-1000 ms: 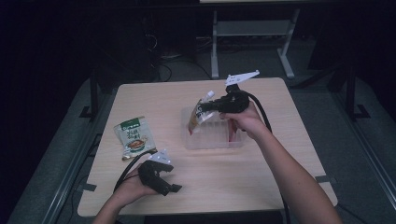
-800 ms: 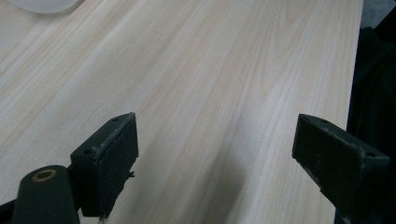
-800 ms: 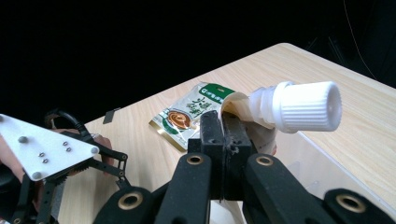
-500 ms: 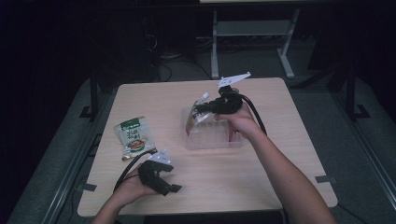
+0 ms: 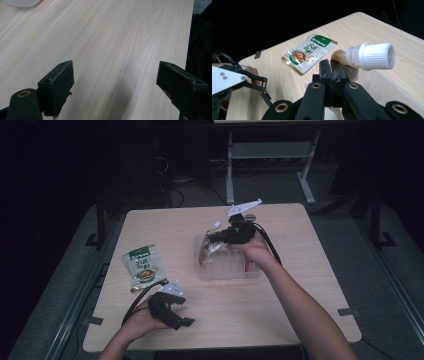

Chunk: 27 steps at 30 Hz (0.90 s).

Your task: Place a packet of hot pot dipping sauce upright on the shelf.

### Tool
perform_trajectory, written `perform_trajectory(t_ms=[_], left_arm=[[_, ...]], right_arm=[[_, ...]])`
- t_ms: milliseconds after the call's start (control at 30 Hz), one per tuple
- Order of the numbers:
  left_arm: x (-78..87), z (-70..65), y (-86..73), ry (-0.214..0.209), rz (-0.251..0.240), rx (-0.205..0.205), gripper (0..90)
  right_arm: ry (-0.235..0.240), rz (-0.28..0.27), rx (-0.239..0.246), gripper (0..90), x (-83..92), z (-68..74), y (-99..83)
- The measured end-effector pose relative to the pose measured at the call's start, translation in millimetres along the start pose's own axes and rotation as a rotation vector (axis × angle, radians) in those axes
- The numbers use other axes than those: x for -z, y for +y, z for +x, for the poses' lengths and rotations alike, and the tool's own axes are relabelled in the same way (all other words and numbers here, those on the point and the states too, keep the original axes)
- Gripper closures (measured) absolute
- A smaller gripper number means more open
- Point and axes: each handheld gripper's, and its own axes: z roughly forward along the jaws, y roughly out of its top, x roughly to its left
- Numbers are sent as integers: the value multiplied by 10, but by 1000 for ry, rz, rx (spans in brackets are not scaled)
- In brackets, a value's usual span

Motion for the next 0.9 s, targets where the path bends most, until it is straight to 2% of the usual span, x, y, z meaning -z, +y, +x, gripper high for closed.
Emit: perform_trajectory(t_ms=[233,500,567,667,800,900], left_arm=[[3,1,2,0,5,0,140],[8,4,2,2,6,-1,141],[9,6,2,2,5,-2,141],[11,8,2,2,6,-2,140],[11,9,2,1,4,-3,141],[17,13,3,5,3,-5,140]], right_arm=[[-47,56,3,893,-69,45,-2],[-52,85,3,885,-135,63,-4],[-69,103,3,871,-155,63,-14],[-68,99,2,865,-157,64,-17],[-57,68,-4,859,-112,75,5],[-59,54,-5,814,-44,75,13]])
